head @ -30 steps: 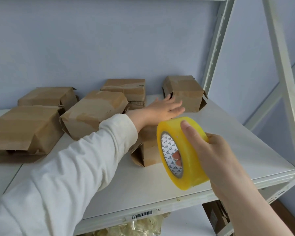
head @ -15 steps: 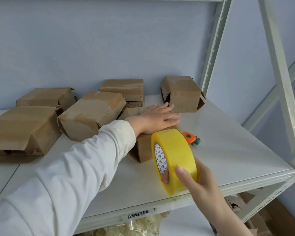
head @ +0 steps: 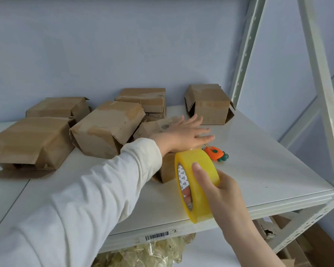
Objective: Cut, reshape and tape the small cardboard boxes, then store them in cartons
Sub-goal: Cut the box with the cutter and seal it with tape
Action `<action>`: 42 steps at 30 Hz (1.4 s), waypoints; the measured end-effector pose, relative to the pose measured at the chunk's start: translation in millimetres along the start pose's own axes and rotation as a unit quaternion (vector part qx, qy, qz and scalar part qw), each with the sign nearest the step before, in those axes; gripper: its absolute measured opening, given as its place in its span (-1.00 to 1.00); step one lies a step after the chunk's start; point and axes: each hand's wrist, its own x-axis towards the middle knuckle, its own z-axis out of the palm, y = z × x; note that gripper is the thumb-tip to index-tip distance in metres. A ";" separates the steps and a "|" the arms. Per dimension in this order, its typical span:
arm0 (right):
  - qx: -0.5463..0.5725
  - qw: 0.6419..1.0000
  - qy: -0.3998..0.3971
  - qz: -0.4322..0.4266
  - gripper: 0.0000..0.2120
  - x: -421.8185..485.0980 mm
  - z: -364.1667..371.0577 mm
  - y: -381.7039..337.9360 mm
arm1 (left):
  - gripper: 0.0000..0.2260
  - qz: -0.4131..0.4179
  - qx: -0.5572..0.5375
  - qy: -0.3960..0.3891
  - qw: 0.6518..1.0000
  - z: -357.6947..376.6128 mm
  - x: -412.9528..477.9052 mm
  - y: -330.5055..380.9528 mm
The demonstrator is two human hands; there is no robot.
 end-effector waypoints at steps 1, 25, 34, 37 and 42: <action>0.000 1.000 0.003 -0.001 -0.65 0.6 0.3 0.0 | -0.49 -0.003 0.005 0.001 1.000 2.6 0.2 -1.6; -0.043 0.996 -0.047 -0.055 -0.63 57.9 9.9 3.2 | -0.43 0.029 -0.065 0.045 0.996 -12.9 38.7 -56.5; -0.018 1.000 -0.003 -0.007 -0.63 56.2 16.6 -4.6 | -0.40 0.037 -0.095 0.054 0.993 -23.4 45.3 -61.5; -0.009 1.000 0.003 0.008 -0.61 58.6 18.1 -5.2 | -0.41 -0.009 -0.076 0.058 0.995 -20.3 42.7 -66.4; -0.003 1.000 -0.021 0.018 -0.58 60.9 17.6 -5.9 | -0.47 -0.066 -0.074 0.106 0.989 -18.6 34.6 -67.5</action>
